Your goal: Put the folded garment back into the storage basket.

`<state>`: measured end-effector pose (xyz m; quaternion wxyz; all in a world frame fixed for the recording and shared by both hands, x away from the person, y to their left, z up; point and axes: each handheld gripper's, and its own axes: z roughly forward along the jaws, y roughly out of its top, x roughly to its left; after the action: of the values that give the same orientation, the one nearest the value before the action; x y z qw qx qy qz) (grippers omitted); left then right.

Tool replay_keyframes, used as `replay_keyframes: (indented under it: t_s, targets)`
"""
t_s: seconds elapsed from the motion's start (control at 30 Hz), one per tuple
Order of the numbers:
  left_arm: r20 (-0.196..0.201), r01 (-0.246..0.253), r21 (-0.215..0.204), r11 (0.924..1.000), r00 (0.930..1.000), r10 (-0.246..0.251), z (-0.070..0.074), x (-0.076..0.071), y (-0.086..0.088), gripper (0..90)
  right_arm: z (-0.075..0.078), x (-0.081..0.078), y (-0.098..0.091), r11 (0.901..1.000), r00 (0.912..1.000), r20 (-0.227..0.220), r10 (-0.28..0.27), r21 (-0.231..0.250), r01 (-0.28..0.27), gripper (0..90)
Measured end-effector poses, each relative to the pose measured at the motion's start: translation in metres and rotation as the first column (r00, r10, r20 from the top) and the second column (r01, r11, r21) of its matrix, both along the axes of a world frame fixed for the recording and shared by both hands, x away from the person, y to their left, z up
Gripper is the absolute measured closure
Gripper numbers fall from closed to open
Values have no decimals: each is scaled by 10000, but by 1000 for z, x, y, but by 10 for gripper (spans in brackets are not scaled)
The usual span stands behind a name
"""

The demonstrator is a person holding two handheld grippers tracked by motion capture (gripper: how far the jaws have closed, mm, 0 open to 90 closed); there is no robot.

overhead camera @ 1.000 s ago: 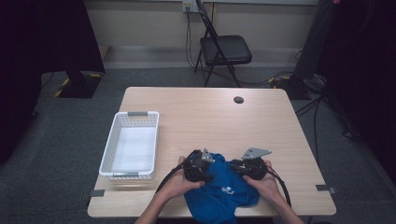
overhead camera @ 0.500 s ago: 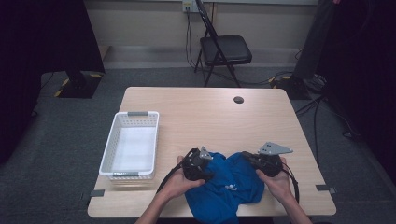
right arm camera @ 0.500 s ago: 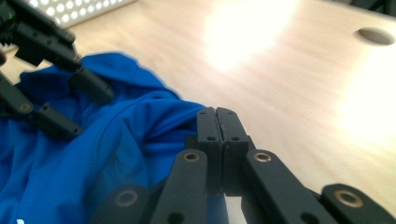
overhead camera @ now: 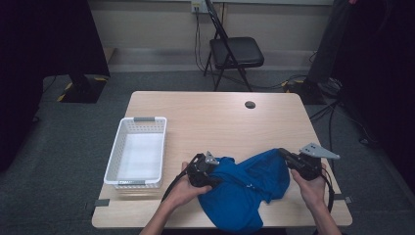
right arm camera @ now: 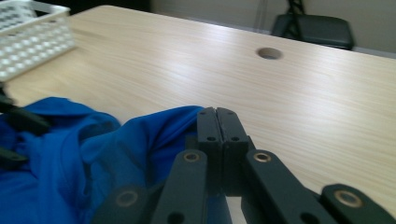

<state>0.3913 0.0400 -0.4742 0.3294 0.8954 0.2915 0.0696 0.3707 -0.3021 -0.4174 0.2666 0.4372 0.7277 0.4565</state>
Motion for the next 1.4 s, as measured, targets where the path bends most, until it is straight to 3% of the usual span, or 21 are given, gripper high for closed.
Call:
replay_keyframes:
  t_s: [0.17,0.27,0.4,0.47,0.53,0.63,0.67,0.73,0.87,1.03,1.13,1.2,1.3,1.4]
  targets:
    - [-40,-41,48,10000,10000,41,0,1,2,479,-8,5,-24,9949,9943,-365,-1003,14,1004,892]
    - [-56,-37,66,10000,10000,38,0,1,2,483,-17,9,-31,9899,9874,-777,-1382,-418,1352,889]
    - [-130,18,111,9999,9999,-16,1,1,3,493,-29,14,-32,9878,9789,-1484,-1408,-870,1289,835]
    - [-206,10,101,9999,9998,-8,1,1,4,501,-32,14,-30,9819,9747,-1583,-1578,-1300,1378,786]
    - [-253,21,78,10000,9997,-19,1,1,5,504,-32,13,-30,9851,9779,-1486,-1474,-1107,1317,743]
    - [-273,26,98,9999,9996,-24,2,1,4,504,-26,9,-23,9991,9913,-1269,-337,-316,300,695]
    - [-256,21,94,10000,9997,-19,2,1,4,504,-24,9,-18,9998,9913,-1309,154,-81,-166,676]
    - [-260,55,98,9999,9996,-53,2,1,3,504,-25,8,-4,9957,9872,-1304,915,-38,-928,649]
    - [-223,91,24,10000,9997,-90,3,1,3,504,-33,10,23,9784,9655,-1667,2002,-177,-2059,621]
    - [-258,68,63,10000,9996,-66,3,2,4,504,-51,11,41,9567,9384,-2312,2567,-770,-2807,628]
    - [-271,66,45,10000,9996,-65,3,2,4,501,-57,13,45,9521,9333,-2526,2551,-1026,-2880,629]
    - [-275,4,-44,10000,9996,-5,3,2,5,494,-59,13,47,9496,9327,-2556,2544,-1164,-2909,674]
    - [-246,-74,-279,9996,9997,67,6,4,6,494,-62,11,49,9439,9356,-2535,2457,-1571,-2905,818]
    - [-73,-104,-482,9988,9999,101,11,4,9,494,-53,6,48,9523,9486,-2086,2379,-1419,-2701,850]
